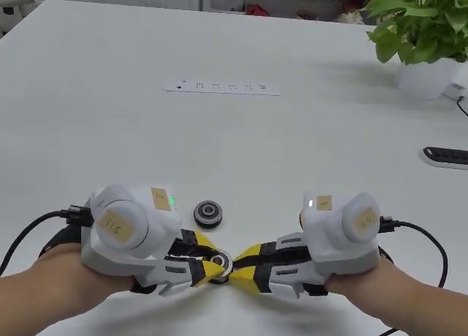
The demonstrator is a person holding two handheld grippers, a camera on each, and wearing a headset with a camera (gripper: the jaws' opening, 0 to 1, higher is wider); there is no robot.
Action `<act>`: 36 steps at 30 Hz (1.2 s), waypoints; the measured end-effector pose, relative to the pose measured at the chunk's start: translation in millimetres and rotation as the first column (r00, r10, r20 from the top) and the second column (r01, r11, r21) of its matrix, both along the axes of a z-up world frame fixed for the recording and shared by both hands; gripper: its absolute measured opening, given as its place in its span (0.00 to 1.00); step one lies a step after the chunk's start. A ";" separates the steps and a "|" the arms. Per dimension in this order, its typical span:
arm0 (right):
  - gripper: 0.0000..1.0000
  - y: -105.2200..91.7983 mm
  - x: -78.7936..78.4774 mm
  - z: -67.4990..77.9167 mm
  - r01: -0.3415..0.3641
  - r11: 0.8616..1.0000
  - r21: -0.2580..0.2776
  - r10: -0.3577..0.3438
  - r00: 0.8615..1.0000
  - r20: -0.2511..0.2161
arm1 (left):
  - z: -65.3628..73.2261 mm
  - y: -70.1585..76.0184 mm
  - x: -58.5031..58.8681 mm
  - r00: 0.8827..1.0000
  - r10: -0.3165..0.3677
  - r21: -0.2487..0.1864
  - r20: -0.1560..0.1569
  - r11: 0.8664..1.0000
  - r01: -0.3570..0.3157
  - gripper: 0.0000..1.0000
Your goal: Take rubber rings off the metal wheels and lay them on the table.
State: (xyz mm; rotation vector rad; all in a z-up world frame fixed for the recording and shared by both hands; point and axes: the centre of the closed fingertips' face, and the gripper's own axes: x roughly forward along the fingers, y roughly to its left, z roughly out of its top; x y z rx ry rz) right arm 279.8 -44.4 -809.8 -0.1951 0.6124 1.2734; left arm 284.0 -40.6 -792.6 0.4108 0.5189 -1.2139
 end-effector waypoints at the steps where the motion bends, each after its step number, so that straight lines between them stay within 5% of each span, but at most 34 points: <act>1: 0.01 -1.9 0.4 -0.8 0.004 1.000 0.002 -0.004 1.000 -0.003 | -0.1 0.2 0.0 1.000 -0.002 0.001 0.001 1.000 0.002 0.13; 8: 0.00 -1.2 1.0 0.0 0.028 0.999 0.023 -0.027 0.999 -0.035 | 0.0 0.3 -0.3 1.000 -0.007 0.001 0.006 1.000 0.007 0.13; 22: 0.00 -5.3 8.5 7.3 0.169 0.976 0.140 -0.139 0.969 -0.203 | 0.0 0.5 -0.2 1.000 -0.013 0.007 0.015 1.000 0.013 0.13; 36: 0.00 -3.3 10.0 12.9 0.207 0.960 0.188 -0.155 0.954 -0.258 | -0.2 0.8 -1.0 1.000 -0.010 0.014 0.019 1.000 0.010 0.13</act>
